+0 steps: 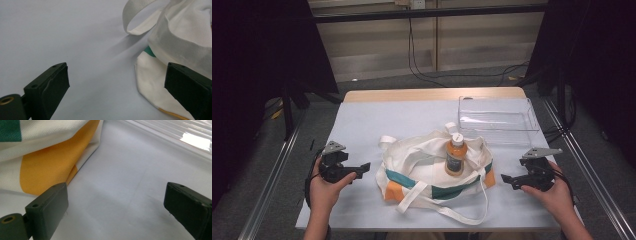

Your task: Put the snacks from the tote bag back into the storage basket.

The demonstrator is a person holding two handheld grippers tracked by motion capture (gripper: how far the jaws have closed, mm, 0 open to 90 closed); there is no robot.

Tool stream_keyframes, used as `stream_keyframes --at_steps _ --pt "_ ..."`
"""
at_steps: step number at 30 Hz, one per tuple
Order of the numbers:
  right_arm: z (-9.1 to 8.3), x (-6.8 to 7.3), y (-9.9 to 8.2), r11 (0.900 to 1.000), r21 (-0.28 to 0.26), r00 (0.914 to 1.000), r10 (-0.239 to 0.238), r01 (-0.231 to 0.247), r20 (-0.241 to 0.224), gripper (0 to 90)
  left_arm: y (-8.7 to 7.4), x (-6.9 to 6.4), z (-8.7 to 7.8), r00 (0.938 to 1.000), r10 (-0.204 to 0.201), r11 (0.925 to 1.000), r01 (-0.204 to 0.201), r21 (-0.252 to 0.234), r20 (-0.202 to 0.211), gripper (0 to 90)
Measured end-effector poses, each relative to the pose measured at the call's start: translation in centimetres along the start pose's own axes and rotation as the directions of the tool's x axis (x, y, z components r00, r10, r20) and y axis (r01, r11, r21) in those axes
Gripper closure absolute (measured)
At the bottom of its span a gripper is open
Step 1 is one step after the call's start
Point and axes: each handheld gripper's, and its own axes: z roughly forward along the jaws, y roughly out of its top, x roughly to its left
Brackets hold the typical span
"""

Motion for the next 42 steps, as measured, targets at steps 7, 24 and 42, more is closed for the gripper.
stream_keyframes --at_steps 7,24,42 --pt "0.0 0.0 0.7 0.9992 0.04 0.9999 -0.011 0.011 -0.013 5.6 -0.6 0.1 -0.1 1.0 0.003 0.9999 -0.003 0.014 -0.003 3.2" --pt "-0.4 0.0 4.0 0.9781 0.196 0.9956 -0.057 0.07 -0.074 5.3 -1.4 0.6 -0.8 0.9999 0.003 0.9994 -0.002 0.036 -0.015 3.6" --pt "-0.7 0.0 6.7 0.9243 0.353 0.988 -0.114 0.144 -0.104 6.0 -1.5 0.8 -1.0 1.0 0.008 0.9989 -0.008 0.045 0.005 3.8"
